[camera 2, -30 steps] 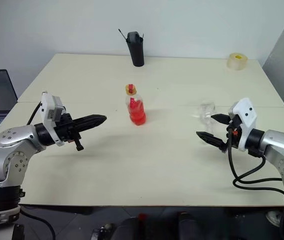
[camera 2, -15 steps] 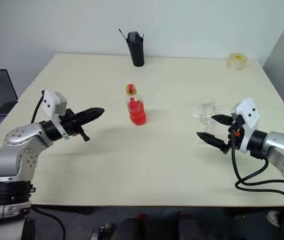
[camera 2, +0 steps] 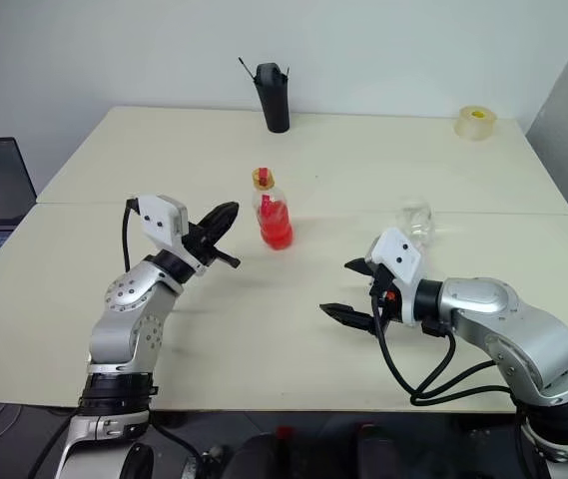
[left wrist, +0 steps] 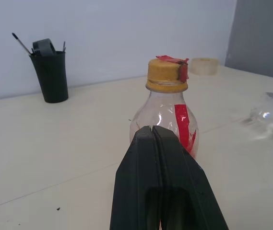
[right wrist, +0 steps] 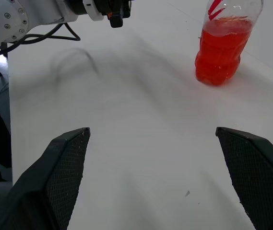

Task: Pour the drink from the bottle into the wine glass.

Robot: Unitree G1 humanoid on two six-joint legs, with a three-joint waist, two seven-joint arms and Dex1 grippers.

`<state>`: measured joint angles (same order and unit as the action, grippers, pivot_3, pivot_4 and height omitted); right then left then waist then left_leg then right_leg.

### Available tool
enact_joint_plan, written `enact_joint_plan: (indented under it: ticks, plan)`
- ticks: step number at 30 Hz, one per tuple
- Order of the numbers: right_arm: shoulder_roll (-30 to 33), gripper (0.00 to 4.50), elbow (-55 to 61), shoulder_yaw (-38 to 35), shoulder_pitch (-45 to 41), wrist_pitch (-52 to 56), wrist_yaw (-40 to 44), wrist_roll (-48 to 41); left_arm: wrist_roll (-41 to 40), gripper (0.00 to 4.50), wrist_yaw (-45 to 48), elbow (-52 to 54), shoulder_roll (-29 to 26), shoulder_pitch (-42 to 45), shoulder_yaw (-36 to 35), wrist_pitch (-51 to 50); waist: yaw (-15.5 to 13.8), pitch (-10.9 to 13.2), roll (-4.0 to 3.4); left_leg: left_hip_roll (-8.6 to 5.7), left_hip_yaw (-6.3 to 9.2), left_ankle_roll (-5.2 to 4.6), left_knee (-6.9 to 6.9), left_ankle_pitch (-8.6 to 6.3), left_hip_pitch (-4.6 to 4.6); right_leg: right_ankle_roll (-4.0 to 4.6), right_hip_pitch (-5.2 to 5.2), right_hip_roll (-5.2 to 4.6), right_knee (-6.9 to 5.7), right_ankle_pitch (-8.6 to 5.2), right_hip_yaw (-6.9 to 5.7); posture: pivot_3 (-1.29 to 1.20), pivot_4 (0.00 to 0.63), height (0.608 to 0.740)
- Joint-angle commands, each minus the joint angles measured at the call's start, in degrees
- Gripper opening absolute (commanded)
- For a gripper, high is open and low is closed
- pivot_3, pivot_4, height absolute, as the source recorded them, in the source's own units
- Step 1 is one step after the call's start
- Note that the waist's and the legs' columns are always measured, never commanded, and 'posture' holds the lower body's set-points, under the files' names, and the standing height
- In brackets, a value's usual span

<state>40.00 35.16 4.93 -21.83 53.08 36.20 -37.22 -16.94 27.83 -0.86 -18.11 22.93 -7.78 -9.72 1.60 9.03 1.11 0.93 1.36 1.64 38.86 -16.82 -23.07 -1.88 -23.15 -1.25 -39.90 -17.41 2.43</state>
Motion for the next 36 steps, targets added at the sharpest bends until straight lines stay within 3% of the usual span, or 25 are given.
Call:
enact_joint_plan:
  ticks: [1, 12, 27, 36]
  plan:
    - [0.97, 4.50, 1.45, -0.26, 0.12, -1.15, 0.65, 0.84, -1.24, 1.18, -0.81, 2.89, -0.32, -0.52, -1.86, 0.52, 0.00, 0.00, 0.00, 0.00, 0.01, 0.00, -0.01, 0.00, 0.00, 0.00, 0.00, 0.00, 0.00, 0.00, -0.02, 0.00, 0.150, 0.740]
    - [0.03, 4.50, 0.17, 0.98, -0.77, -2.08, 0.67, 2.87, -5.22, 4.44, 2.20, 0.51, 0.78, -0.26, 1.05, -7.85, 0.01, -0.01, 0.01, -0.05, 0.03, 0.00, 0.00, 0.00, 0.00, 0.00, 0.02, 0.00, 0.01, 0.00, -0.05, 0.00, 0.150, 0.740]
    - [-0.77, 4.50, 0.42, 1.17, -1.04, -1.79, 0.21, 4.64, 0.87, 4.48, -2.37, -10.99, 4.17, 6.88, 3.36, -3.88, -0.01, -0.01, 0.01, -0.06, 0.05, 0.00, 0.00, 0.00, 0.00, 0.00, 0.01, 0.00, 0.00, 0.00, -0.05, 0.00, 0.150, 0.740]
    - [-1.15, 4.50, 0.59, 2.16, -1.21, -2.16, -0.32, 5.43, 6.59, 4.48, -6.73, -27.63, 6.62, 15.05, 3.56, 5.14, 0.02, -0.01, 0.02, -0.18, 0.06, 0.00, 0.01, 0.01, 0.00, 0.00, 0.01, 0.00, 0.00, 0.00, -0.07, 0.00, 0.150, 0.740]
